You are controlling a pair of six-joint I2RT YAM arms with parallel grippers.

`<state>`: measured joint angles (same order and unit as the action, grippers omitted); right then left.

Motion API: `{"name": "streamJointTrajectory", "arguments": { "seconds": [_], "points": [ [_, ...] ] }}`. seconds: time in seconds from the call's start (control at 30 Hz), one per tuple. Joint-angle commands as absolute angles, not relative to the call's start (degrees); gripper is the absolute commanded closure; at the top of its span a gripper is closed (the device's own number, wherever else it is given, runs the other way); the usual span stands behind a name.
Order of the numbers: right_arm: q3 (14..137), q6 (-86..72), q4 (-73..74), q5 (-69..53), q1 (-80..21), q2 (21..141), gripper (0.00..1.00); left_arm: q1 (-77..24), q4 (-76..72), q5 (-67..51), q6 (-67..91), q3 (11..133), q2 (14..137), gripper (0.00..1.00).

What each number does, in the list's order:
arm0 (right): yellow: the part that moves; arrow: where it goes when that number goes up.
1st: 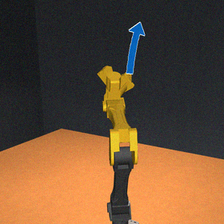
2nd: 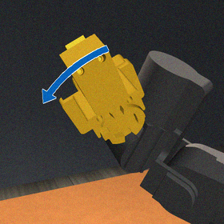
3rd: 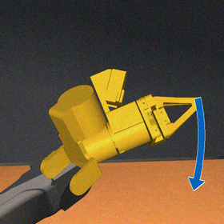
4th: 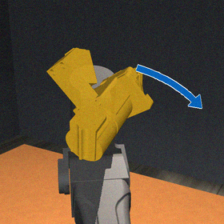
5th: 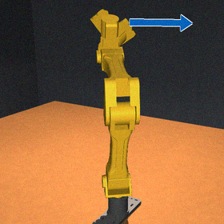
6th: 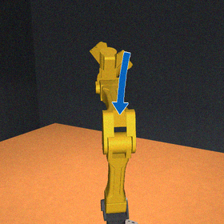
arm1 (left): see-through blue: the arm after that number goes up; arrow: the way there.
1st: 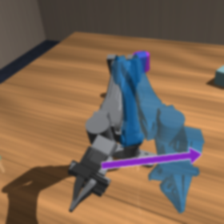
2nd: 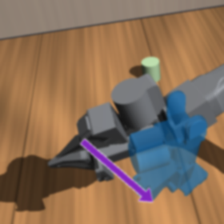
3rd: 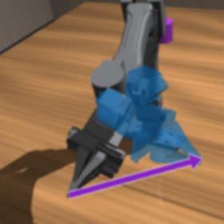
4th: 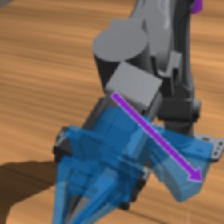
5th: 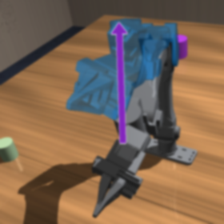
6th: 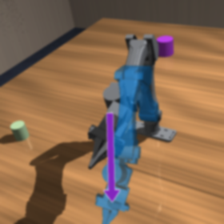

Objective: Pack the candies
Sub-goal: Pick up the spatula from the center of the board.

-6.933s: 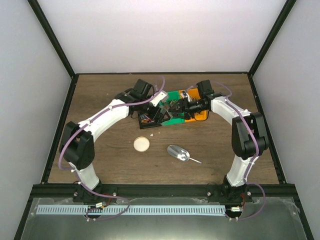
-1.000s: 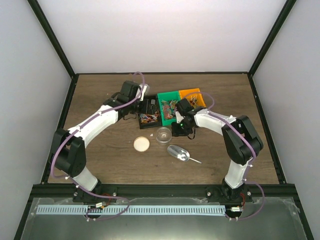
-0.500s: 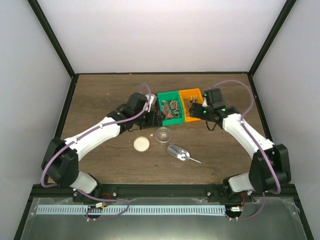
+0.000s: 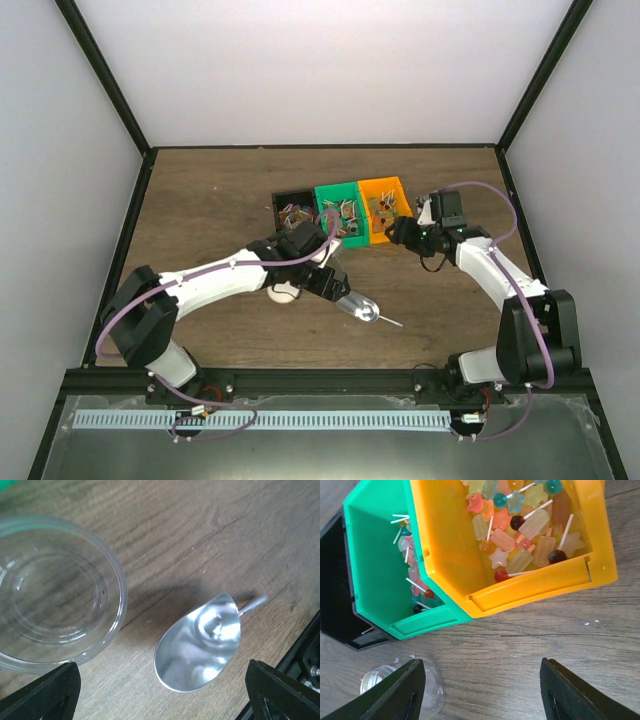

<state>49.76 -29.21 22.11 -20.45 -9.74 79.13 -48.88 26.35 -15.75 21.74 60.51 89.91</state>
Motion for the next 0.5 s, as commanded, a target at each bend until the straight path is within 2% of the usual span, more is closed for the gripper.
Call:
{"name": "streamJointTrajectory", "arguments": {
  "seconds": [0.0,0.47],
  "points": [
    [50.5,-29.7,20.4,-23.1,-9.0,77.5,0.35,-50.1,27.9,-16.6,23.8,59.7,92.9,0.08],
    [48.5,-29.9,19.8,-24.2,-9.0,77.0,0.35,-51.0,28.5,-18.1,24.7,58.9,95.0,0.08]
  ]
}}
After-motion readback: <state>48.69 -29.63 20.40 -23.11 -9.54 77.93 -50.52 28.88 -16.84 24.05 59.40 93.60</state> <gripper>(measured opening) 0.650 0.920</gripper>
